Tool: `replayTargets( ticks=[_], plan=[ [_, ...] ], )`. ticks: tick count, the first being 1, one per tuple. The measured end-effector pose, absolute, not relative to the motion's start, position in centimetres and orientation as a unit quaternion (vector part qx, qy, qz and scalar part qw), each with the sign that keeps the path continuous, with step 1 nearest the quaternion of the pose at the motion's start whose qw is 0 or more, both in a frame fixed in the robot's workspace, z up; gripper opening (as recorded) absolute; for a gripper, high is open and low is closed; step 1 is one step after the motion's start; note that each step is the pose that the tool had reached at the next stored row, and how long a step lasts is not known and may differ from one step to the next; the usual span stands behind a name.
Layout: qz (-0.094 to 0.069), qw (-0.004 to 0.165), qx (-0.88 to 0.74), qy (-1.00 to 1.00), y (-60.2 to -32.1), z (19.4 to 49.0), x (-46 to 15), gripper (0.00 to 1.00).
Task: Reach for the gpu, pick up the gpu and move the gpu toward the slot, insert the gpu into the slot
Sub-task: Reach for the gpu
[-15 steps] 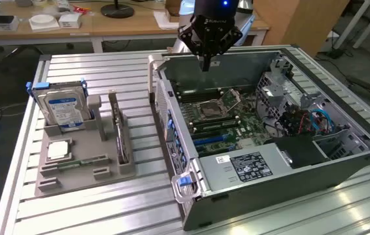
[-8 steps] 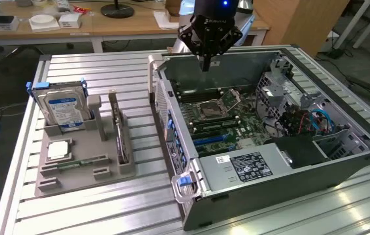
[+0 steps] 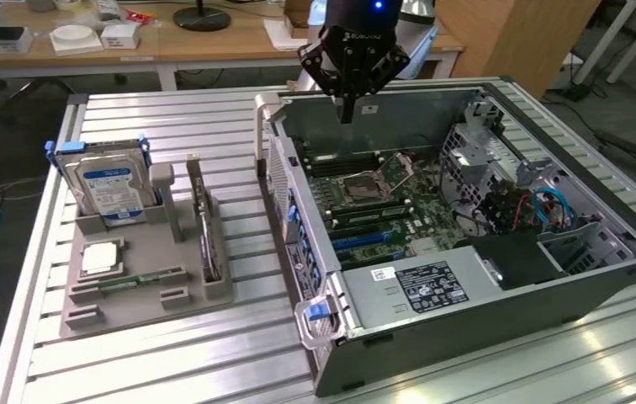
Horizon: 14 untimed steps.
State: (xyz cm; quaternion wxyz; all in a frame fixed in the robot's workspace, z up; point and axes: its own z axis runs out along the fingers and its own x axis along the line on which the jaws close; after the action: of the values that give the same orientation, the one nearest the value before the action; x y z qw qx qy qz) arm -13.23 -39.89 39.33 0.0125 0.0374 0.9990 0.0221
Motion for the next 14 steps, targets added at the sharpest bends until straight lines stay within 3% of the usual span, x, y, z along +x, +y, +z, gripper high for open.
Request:
replayTargets(
  ticks=[14],
  plan=[
    [0.022,0.013,0.037,0.999,-39.9,39.3,-16.1,0.10]
  ],
)
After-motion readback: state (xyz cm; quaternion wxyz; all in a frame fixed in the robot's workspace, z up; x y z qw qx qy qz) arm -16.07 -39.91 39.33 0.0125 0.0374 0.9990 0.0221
